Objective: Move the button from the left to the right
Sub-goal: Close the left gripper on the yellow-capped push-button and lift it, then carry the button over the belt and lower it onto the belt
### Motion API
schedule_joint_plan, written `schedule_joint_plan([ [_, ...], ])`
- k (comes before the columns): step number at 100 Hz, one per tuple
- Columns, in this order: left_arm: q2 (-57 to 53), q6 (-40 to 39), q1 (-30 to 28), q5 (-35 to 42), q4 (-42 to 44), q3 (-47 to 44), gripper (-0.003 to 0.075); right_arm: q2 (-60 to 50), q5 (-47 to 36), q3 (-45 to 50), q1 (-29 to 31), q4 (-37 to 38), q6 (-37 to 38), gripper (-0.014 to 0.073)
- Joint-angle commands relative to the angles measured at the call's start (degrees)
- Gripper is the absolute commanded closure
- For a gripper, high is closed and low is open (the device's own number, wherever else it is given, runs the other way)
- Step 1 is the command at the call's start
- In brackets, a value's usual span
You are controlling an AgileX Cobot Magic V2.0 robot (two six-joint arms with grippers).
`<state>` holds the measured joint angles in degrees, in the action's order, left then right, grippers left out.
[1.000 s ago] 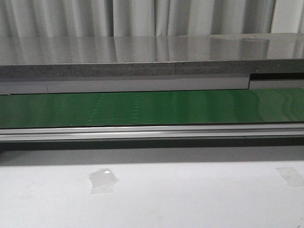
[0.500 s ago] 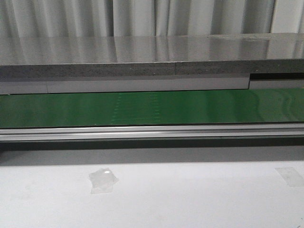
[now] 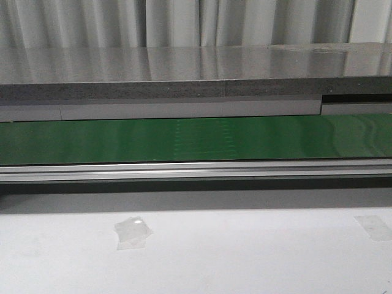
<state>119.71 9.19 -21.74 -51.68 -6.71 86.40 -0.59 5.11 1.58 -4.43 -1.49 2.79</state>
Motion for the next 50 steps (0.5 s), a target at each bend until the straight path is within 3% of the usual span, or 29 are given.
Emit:
schedule_joint_plan([
  [1,-1.24,-0.60,0.14,-0.71,-0.36,1.41,0.0240,-1.13,-4.76,-0.87,-0.03,0.35,-0.13,0.0662],
  [13,-0.06,-0.60,0.14,-1.61,-1.21,1.41,0.0244,-1.13,-4.76,-0.87,-0.03,0.35,-0.13,0.0662],
  [23,-0.06,-0.60,0.14,-1.73,-1.21,1.41,0.0296,-1.13,-4.76,-0.87,-0.03,0.35,-0.13,0.0662],
  [50,-0.52,-0.60,0.14,-3.15,-1.21,1.41,0.0712,-1.13,-4.76,-0.87,-0.03,0.35,-0.13,0.0662],
])
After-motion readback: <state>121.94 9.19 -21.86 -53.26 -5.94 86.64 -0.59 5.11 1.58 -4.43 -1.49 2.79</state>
